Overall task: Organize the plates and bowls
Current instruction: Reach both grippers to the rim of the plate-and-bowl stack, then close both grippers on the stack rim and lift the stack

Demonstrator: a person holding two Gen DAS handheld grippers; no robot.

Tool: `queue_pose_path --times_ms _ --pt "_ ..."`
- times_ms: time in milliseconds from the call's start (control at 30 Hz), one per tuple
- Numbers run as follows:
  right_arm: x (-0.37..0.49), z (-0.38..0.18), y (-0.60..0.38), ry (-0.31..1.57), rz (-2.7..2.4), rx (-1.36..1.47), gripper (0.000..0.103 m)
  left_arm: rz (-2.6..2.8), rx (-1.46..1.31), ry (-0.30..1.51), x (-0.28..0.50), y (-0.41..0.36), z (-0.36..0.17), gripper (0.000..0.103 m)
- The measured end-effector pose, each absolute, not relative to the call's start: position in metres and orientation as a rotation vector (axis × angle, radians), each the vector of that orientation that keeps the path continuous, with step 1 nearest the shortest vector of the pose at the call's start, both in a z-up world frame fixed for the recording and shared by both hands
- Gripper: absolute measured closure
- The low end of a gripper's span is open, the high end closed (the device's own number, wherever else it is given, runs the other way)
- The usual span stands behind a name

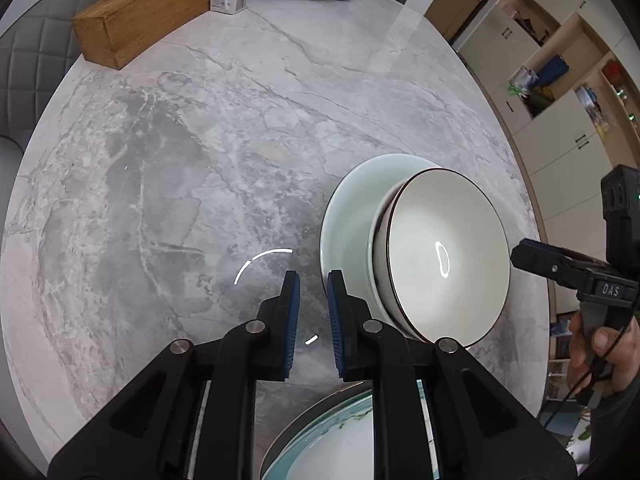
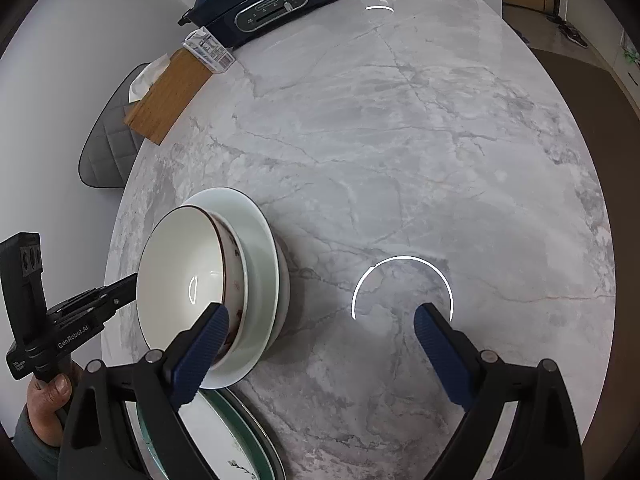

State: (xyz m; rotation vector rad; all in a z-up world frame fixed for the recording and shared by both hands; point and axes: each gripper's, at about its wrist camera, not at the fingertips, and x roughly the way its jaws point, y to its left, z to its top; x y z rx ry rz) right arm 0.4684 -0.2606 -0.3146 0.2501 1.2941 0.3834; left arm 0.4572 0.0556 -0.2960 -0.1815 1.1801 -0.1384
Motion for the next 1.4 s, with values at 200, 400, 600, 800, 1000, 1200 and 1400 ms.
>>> queue_pose_path --times_ms 200,400,600,800,1000,1200,1400 --pt "0.474 -0.318 -0.268 1.293 0.382 0.281 0.007 -0.182 -0.181 1.207 0.455 0.05 -0.303 0.09" --pt "0.473 -0.327 -0.267 1.322 0.402 0.287 0.015 -0.193 -0.183 1.239 0.46 0.047 -0.318 0.089" --pt "0.478 -0.334 -0.271 1.328 0.396 0.33 0.029 -0.186 -0.197 1.266 0.472 0.046 -0.331 0.088" --pt "0.476 -0.336 -0.269 1.35 0.428 0.326 0.033 -0.196 -0.222 1.253 0.474 0.05 -0.336 0.087" --pt "0.479 -0.346 -0.254 1.389 0.446 0.282 0.034 -0.207 -0.224 1.253 0.474 0.052 -0.337 0.087" --pt "0.487 -0.355 -0.25 1.408 0.453 0.287 0.033 -0.216 -0.218 1.255 0.476 0.052 -0.338 0.087" --pt "0.486 -0.356 -0.24 1.363 0.462 0.219 0.036 -0.22 -0.198 1.251 0.478 0.05 -0.339 0.087"
